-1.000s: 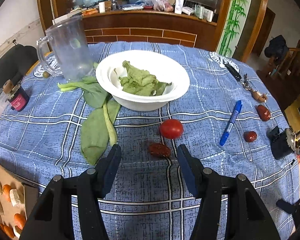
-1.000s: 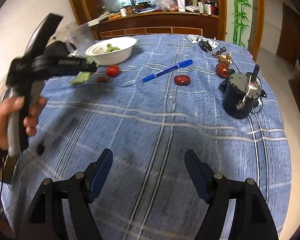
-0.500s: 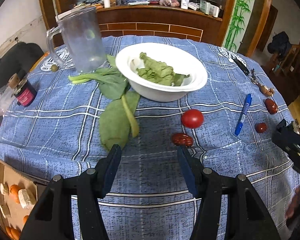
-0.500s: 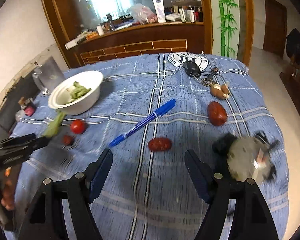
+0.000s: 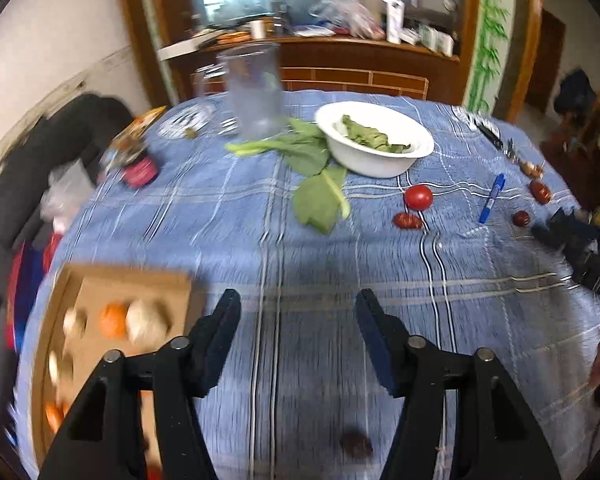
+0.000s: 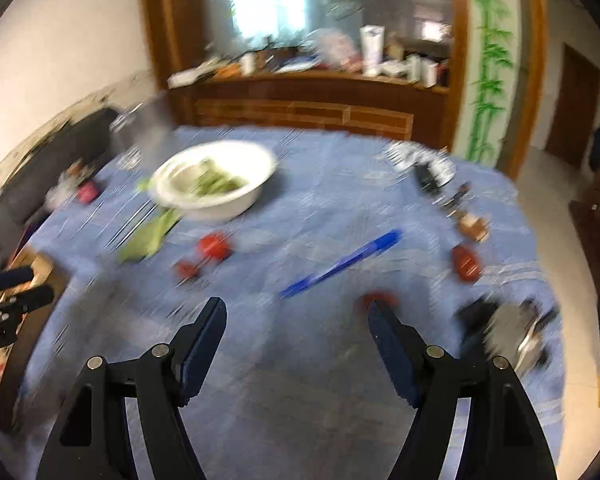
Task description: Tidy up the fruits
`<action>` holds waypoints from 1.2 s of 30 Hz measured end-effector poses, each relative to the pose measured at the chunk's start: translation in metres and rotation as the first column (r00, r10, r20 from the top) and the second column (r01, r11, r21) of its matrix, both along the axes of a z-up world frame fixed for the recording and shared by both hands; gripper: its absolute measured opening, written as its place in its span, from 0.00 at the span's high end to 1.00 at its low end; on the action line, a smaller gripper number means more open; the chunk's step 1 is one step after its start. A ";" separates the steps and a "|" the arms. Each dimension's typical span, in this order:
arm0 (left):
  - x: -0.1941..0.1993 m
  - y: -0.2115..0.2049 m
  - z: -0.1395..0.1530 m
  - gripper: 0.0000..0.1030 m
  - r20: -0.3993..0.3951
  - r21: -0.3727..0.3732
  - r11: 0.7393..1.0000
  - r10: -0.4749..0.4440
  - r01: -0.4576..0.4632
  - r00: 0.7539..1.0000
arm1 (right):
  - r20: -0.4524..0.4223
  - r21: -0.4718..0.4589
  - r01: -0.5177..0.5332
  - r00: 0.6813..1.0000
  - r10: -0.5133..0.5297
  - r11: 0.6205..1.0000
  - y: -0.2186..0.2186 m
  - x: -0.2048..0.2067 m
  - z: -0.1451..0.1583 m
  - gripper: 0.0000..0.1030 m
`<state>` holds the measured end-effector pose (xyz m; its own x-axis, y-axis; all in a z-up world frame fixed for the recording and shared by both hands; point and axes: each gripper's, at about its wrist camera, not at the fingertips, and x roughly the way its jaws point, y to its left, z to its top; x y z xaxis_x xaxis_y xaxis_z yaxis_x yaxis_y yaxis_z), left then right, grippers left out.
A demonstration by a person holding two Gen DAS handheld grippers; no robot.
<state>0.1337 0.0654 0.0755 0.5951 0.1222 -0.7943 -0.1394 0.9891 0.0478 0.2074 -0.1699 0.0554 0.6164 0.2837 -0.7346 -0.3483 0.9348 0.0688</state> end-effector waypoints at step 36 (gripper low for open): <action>-0.266 0.185 0.009 0.04 -0.016 0.023 0.921 0.389 -0.389 0.921 | -0.075 -0.126 -0.344 0.939 0.337 0.931 0.255 -0.266 0.018 0.00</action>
